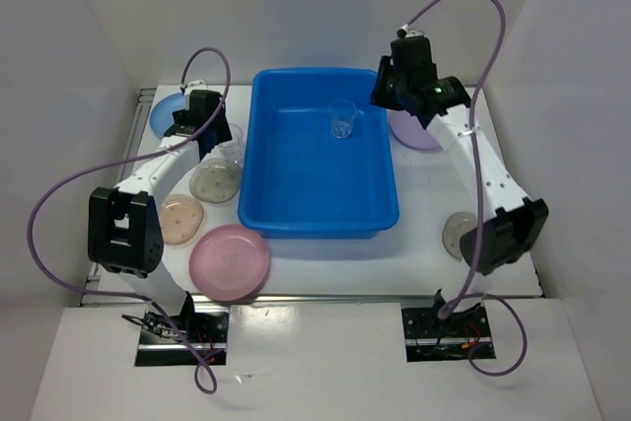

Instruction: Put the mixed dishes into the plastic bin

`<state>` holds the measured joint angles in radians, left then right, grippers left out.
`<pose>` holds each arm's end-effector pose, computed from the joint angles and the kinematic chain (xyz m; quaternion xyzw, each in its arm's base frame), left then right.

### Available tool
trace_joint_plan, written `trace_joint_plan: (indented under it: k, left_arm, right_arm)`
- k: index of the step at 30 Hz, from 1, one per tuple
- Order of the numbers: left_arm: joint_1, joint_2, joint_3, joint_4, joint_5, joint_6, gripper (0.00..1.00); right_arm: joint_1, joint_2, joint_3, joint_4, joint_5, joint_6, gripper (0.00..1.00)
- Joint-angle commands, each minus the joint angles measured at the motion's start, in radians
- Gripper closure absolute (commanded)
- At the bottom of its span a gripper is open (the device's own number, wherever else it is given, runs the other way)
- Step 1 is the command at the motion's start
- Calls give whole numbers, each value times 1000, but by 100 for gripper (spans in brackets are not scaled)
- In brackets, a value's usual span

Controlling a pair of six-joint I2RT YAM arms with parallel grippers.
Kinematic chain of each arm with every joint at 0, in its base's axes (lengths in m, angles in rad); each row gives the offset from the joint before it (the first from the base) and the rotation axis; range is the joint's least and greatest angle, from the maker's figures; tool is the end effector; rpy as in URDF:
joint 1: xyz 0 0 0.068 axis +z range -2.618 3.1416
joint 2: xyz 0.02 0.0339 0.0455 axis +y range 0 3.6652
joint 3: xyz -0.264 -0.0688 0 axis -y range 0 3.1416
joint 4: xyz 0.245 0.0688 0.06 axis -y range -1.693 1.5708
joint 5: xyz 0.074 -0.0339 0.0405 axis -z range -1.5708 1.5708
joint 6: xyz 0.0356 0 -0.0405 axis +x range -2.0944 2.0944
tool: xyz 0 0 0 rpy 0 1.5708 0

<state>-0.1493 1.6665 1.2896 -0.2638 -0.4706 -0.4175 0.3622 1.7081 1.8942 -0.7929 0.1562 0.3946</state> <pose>0.3780 -0.0405 0.2787 -0.2198 0.8474 0.0781 0.4770 0.3531 0.1279 0.4171 0.0505 0.8827 0.1065 0.4550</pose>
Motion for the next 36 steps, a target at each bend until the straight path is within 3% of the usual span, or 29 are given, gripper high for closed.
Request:
trace_joint_plan:
  k: [1, 7, 17, 19, 21, 26, 28, 29, 31, 36]
  left_arm:
    - [56, 28, 62, 46, 6, 34, 23]
    - [85, 157, 106, 46, 96, 34, 28]
    - [85, 203, 117, 112, 176, -4, 30]
    - [85, 240, 126, 103, 176, -13, 37]
    - [85, 262, 135, 90, 176, -14, 51]
    - [85, 306, 146, 80, 176, -14, 61]
    - [85, 306, 146, 80, 176, -26, 73]
    - [85, 306, 146, 80, 176, -39, 90]
    - [85, 268, 146, 80, 167, -52, 100]
    - [85, 171, 247, 45, 145, -43, 100]
  right_arm:
    - [-2, -66, -125, 89, 30, -4, 63]
    - [-2, -165, -247, 98, 8, 29, 63]
    - [-2, -188, -256, 89, 17, 29, 63]
    - [-2, -188, -256, 89, 17, 29, 63]
    - [-2, -188, -256, 89, 26, 20, 63]
    - [-2, -197, -256, 80, 49, 10, 63]
    - [-2, -197, -256, 80, 59, 10, 63]
    - [-2, -206, -256, 70, 72, 1, 63]
    - [-2, -206, -256, 70, 72, 1, 63]
    - [-2, -206, -267, 70, 62, 1, 63]
